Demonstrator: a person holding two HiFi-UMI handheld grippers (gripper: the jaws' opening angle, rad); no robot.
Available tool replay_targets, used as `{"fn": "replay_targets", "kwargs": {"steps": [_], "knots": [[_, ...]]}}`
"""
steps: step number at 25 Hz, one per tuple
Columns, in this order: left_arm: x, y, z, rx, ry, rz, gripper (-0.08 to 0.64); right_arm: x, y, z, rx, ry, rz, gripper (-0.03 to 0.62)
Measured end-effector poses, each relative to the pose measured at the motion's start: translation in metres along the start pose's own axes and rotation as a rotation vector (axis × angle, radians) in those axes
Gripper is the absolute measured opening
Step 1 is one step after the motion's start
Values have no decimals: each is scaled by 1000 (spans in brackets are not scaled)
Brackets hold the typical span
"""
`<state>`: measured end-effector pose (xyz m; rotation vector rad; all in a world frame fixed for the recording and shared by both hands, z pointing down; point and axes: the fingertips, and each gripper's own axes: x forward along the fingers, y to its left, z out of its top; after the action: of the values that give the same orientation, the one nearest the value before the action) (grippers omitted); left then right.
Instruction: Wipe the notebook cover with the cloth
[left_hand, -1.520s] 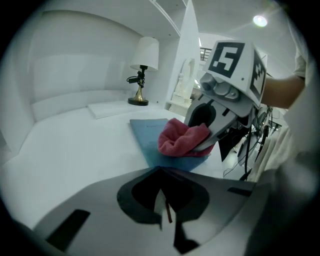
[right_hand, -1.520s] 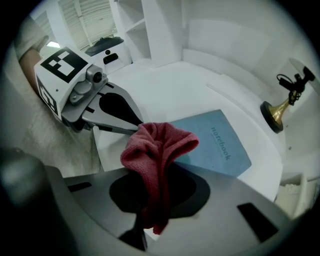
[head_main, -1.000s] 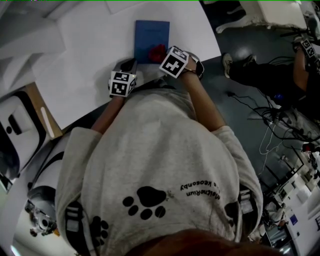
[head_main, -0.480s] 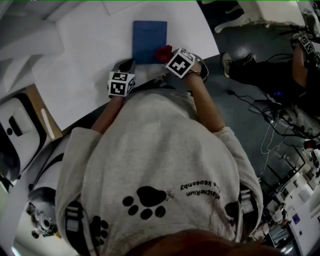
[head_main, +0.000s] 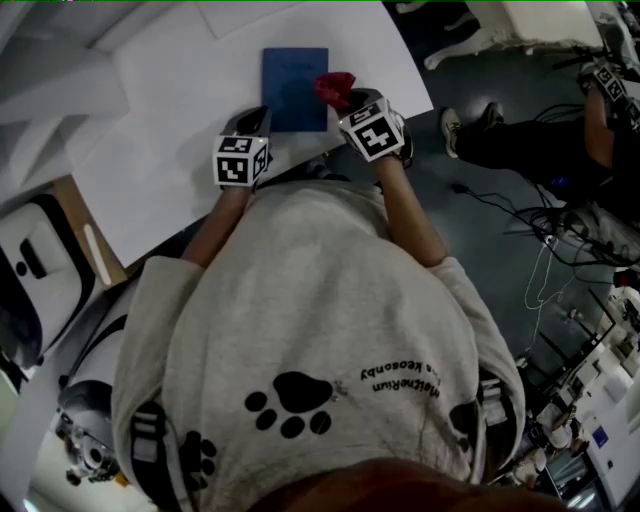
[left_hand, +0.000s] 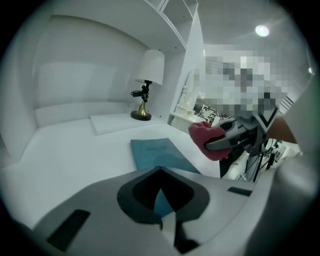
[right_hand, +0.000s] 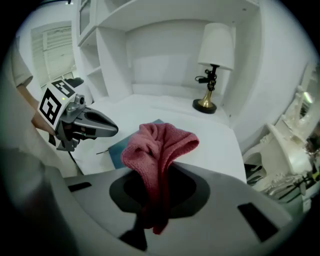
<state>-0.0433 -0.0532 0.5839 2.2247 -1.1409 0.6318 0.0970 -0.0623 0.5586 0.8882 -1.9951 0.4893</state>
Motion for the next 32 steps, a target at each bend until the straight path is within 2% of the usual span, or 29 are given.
{"fn": "replay_targets", "kwargs": {"steps": [4,8,13,21,27,32], "knots": [[-8,-4,33,10,-72,5,12,-24,-14,33,75,-186,-84,72],[-22,-10,74,54,-171,20,12,-52,-26,62,146,-366,-162,73],[-49,-24,128,110,-333,35,12,-87,-27,87,164,-513,-248,73],[-100,-71,208,268,-577,46,12,-141,-19,122,143,-712,-320,74],[-120,-92,219,280,-665,40,12,-170,-3,137,80,-805,-339,72],[-125,-103,213,272,-673,49,12,-181,9,132,73,-829,-323,72]]}}
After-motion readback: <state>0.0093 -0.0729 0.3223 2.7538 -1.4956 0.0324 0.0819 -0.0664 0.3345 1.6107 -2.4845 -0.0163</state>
